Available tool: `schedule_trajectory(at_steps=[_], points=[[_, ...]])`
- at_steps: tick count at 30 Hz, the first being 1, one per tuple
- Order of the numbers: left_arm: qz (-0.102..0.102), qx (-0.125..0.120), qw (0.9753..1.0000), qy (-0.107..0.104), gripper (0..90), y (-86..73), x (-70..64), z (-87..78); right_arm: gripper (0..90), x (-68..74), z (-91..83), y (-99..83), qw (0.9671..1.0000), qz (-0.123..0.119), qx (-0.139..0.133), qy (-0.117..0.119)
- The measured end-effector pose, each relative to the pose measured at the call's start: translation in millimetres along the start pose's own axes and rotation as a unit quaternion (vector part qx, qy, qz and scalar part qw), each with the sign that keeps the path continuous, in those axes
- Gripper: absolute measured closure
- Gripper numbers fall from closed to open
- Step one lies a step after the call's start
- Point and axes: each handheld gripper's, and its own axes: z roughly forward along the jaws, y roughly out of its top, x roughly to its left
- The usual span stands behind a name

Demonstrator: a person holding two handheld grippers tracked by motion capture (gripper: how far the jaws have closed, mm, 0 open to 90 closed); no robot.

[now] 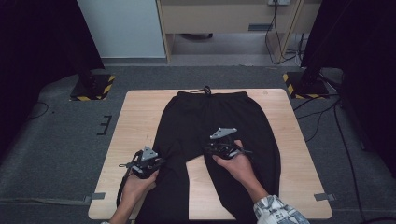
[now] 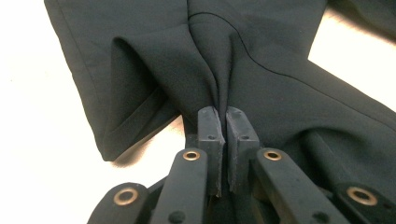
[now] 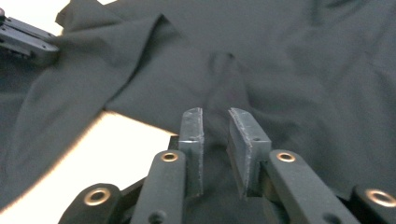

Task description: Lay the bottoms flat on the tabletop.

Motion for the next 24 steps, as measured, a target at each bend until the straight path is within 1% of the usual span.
schedule_trajectory(at_steps=[1,3,4,6,8,9,10,11,14,15,17,19,24], points=[[-0.001,0.0,1.0,0.0,84.7,0.5,0.2,0.9,71.9,1.6,4.0,2.0,1.0,0.003,-0.001,0.006],[-0.009,-0.004,0.9999,-0.001,84.8,2.3,1.0,4.5,67.9,4.5,11.8,4.3,0.9998,0.01,-0.006,0.018],[-0.009,-0.004,0.9999,-0.004,84.8,3.8,0.7,6.5,65.7,6.0,15.1,4.6,0.9996,0.015,-0.007,0.025],[0.001,-0.004,0.9999,-0.009,85.2,6.3,-2.8,9.9,60.1,8.6,20.7,4.4,0.9992,0.02,-0.007,0.034],[0.007,-0.008,0.9996,-0.025,85.7,7.1,-6.4,11.7,56.2,11.1,24.3,4.2,0.9988,0.021,-0.007,0.045],[0.013,-0.006,0.9996,-0.025,85.8,7.4,-8.0,11.9,54.9,12.4,25.9,4.2,0.9986,0.02,-0.007,0.048],[0.017,-0.005,0.9996,-0.023,85.8,7.7,-9.1,11.8,54.6,14.1,27.3,4.3,0.9983,0.022,-0.005,0.053],[0.019,-0.004,0.9996,-0.02,85.8,8.0,-9.3,11.5,54.4,15.3,29.0,4.6,0.9984,0.017,-0.004,0.054],[0.016,0.001,0.9999,-0.004,85.0,7.6,-7.0,10.6,53.7,20.6,33.2,5.5,0.9979,0.016,-0.002,0.062],[0.014,0.0,0.9999,-0.002,84.4,7.2,-6.0,10.4,53.2,22.6,35.2,5.5,0.9978,0.015,-0.001,0.065],[0.011,-0.002,0.9999,0.0,83.1,6.3,-4.4,9.8,52.0,28.1,39.3,5.7,0.9975,0.012,0.005,0.069],[0.012,-0.003,0.9999,0.0,83.4,6.3,-4.5,9.5,49.6,33.9,43.8,6.2,0.9972,0.007,0.013,0.073],[0.016,-0.006,0.9998,-0.001,84.9,7.4,-5.7,8.5,43.4,43.7,53.1,7.1,0.9972,-0.007,0.02,0.072]])
